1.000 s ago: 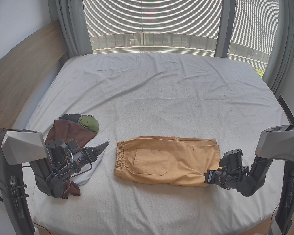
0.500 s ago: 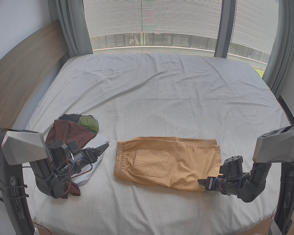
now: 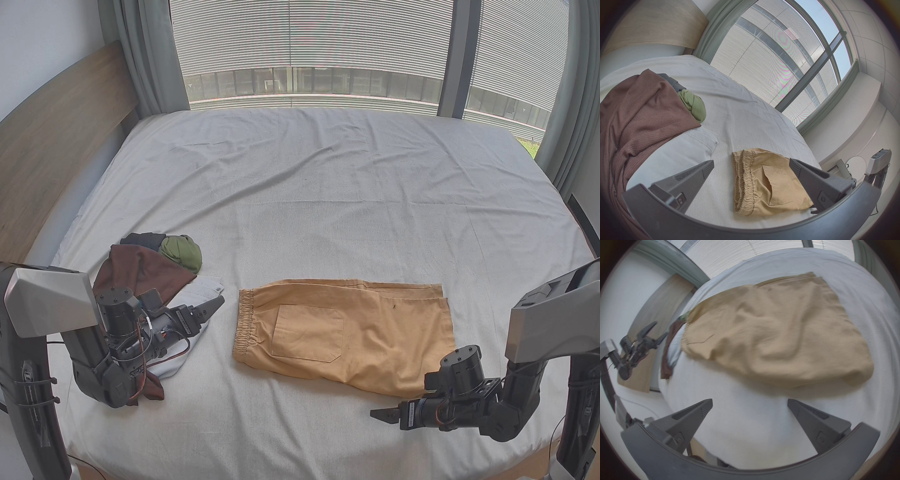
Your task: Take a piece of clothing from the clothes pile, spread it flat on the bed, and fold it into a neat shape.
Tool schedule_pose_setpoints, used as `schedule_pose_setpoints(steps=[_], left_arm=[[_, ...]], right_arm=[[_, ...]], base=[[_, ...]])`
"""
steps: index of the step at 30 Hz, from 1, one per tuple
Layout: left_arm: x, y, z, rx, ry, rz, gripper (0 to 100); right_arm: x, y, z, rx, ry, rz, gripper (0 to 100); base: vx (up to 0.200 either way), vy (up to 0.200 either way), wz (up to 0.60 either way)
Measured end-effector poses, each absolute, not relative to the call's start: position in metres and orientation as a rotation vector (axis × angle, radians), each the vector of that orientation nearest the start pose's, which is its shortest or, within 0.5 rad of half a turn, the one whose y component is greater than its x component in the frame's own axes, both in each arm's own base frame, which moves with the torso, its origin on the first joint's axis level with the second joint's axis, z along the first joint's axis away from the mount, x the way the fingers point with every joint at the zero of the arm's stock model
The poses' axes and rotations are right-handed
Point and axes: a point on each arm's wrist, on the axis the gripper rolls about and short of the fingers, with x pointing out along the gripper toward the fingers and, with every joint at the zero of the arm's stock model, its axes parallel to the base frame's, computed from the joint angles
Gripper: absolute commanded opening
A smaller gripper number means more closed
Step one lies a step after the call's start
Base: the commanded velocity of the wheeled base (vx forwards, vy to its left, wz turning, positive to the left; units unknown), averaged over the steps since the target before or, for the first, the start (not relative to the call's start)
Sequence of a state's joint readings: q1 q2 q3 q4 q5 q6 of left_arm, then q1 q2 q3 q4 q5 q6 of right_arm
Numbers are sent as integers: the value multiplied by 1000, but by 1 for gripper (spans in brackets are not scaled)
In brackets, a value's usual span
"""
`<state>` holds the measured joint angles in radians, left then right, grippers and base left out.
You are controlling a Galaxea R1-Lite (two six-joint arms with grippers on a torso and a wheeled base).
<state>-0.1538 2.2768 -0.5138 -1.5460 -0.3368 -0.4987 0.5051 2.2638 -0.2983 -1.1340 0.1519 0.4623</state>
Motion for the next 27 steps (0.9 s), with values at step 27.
schedule_pose_setpoints(steps=[27], left_arm=[[310, -98, -27, -582, 573, -464, 100]], right_arm=[[266, 121, 51, 527, 428, 673, 100]], base=[[0, 0, 0]])
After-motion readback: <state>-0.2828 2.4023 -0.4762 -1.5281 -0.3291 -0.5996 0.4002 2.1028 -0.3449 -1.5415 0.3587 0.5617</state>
